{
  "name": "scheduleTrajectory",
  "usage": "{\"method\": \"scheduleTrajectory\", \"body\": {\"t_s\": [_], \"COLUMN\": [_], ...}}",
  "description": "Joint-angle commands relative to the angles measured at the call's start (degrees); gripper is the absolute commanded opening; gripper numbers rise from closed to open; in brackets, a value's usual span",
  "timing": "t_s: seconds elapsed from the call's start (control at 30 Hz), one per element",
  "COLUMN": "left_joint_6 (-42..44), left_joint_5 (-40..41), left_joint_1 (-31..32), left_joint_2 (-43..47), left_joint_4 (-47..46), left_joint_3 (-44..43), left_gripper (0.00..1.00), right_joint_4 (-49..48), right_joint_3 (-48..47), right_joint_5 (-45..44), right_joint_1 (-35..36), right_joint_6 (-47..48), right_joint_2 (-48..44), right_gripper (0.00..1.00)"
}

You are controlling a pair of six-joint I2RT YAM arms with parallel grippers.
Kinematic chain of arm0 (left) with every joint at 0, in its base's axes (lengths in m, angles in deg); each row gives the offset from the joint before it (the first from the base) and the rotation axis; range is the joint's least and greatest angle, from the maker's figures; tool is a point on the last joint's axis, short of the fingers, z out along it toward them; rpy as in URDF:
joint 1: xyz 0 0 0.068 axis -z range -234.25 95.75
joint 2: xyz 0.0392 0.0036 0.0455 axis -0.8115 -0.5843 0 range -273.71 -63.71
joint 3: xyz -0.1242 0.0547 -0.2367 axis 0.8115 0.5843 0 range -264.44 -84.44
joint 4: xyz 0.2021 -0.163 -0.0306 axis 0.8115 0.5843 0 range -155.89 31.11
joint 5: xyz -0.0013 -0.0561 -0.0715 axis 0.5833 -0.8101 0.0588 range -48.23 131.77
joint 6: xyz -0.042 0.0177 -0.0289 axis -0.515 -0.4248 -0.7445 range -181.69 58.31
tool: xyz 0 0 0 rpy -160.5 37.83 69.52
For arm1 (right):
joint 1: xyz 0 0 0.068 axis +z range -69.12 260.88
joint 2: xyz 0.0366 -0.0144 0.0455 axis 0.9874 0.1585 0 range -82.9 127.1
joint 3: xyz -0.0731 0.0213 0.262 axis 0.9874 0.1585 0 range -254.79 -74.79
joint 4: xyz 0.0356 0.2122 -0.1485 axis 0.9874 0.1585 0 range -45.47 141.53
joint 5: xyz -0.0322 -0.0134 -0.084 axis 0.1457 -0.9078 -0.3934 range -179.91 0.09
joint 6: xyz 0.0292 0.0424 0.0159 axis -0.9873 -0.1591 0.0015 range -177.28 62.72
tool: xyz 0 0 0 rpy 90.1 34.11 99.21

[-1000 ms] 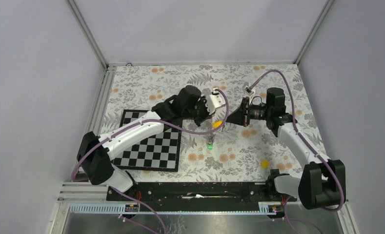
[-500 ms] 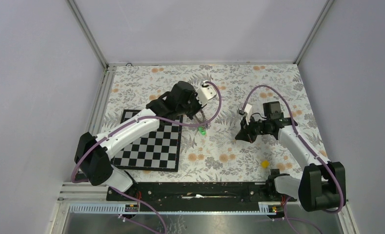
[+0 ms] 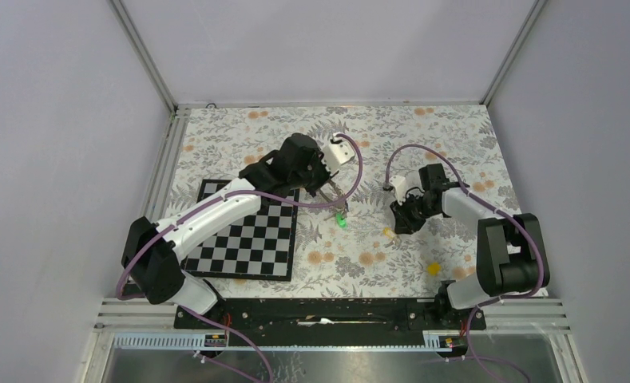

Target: Put the keys on the keyring

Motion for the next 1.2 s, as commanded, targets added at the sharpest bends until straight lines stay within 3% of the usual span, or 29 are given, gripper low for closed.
{"method": "scheduleTrajectory", "body": {"t_s": [0.0,0.23,0.4,0.63,0.97,1.17], "left_joint_6": [-0.6,0.0,0.6,3.3,7.6,7.6], "left_joint_5": [-1.1,-1.2,-1.4,-3.3,-3.2,-2.7], "left_joint_1": [-0.2,-0.2,-0.2,-0.2,-0.2,-0.3], "left_joint_2": [3.1,3.5,3.6,4.3,4.5,4.4], "left_joint_4": [-2.1,-2.1,-2.1,-1.7,-0.5,-0.5], "left_joint_3": [-1.0,-0.7,-0.7,0.0,0.5,1.0], "left_gripper": [0.0,0.0,0.0,0.0,0.0,0.0], "right_joint_4": [-0.3,3.8,11.0,11.3,11.1,10.6], "right_joint_3": [-3.9,-5.3,-5.1,-4.3,-6.1,-6.5], "right_joint_5": [-5.3,-4.8,-0.9,-3.7,-11.3,-12.4], "right_joint_1": [0.1,0.0,0.1,1.0,6.9,8.6], "right_joint_6": [-2.0,-0.3,10.6,23.0,31.6,33.3], "right_joint_2": [1.0,-1.2,-3.6,-5.9,-0.8,0.8], "right_gripper": [0.28,0.39,0.49,0.63,0.64,0.58]}}
